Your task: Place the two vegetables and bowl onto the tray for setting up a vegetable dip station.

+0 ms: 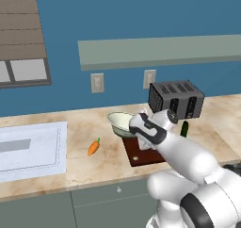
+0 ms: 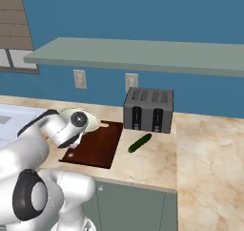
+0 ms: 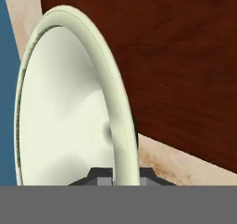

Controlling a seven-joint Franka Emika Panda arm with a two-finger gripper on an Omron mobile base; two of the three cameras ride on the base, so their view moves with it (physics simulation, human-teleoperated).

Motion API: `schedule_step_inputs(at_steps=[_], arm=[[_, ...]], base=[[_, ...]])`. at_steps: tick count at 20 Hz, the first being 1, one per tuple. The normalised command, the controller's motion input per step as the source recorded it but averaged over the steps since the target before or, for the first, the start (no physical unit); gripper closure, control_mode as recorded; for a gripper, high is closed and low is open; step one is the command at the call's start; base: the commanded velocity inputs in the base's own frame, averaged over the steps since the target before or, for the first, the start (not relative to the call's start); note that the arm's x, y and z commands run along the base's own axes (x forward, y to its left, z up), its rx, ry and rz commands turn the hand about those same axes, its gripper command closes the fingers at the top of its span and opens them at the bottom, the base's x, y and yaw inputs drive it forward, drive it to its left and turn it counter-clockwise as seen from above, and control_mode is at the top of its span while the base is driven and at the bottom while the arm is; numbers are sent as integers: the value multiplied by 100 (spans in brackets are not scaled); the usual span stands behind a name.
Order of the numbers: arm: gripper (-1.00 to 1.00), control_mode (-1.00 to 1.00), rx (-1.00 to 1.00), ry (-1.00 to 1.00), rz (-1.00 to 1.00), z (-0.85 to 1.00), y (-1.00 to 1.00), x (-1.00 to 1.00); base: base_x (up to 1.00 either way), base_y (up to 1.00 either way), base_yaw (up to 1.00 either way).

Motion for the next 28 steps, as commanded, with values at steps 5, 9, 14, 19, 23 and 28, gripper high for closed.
schedule_step_inputs(at_steps=[5, 9, 14, 19, 23, 28], arm=[[100, -100, 0, 9, 2, 23, -35, -14], [100, -100, 0, 3, 2, 6, -32, -11], [100, -100, -3, 0, 12, 0, -21, -1], [100, -100, -5, 0, 13, -5, -14, 0], [100, -100, -9, -8, 10, -4, -18, -1], [100, -100, -7, -4, 2, -5, -18, 0]], base=[[0, 0, 0], [0, 0, 0], [0, 0, 0], [0, 0, 0], [0, 0, 0], [0, 0, 0]])
